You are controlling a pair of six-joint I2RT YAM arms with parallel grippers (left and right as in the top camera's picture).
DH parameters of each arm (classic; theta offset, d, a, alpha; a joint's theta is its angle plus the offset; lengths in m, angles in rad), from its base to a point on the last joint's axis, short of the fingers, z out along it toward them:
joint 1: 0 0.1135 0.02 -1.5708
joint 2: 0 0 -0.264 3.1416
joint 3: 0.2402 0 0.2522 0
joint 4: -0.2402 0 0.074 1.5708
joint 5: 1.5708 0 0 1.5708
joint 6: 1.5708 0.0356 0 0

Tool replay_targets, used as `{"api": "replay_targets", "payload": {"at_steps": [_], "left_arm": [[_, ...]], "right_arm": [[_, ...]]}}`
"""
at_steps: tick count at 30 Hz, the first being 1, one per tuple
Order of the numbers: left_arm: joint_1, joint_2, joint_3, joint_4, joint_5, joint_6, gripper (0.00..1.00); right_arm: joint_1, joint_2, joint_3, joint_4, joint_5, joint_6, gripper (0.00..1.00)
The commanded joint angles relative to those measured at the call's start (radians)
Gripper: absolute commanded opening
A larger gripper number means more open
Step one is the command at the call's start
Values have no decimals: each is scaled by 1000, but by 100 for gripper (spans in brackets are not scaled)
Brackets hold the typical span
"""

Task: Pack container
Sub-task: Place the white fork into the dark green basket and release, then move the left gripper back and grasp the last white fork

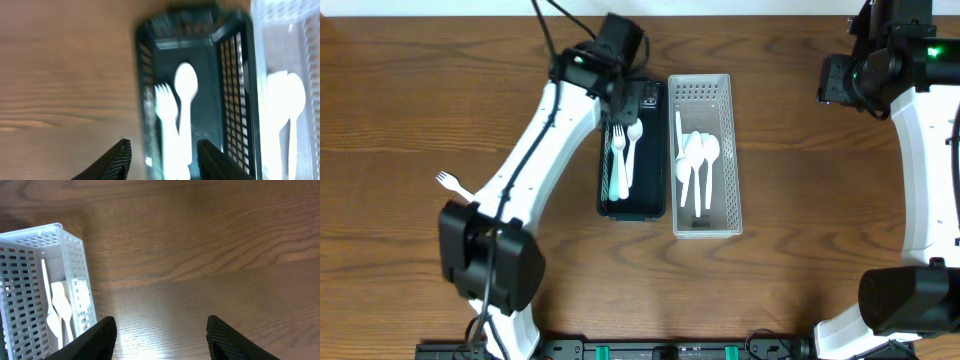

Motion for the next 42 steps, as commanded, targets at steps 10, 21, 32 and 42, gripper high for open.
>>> {"api": "replay_targets", "payload": {"at_steps": [10, 21, 32, 42], "left_arm": [[491, -106, 11, -135, -45, -240, 68], [770, 32, -49, -135, 72, -372, 83], [819, 250, -51, -138, 81, -390, 84], [834, 375, -53, -131, 80, -389, 85]], "right_arm": [[-16, 0, 5, -1, 11, -8, 62], [-15, 0, 5, -1, 11, -7, 61], [-16, 0, 5, -17, 11, -8, 62], [-16, 0, 5, -24, 11, -8, 62]]}}
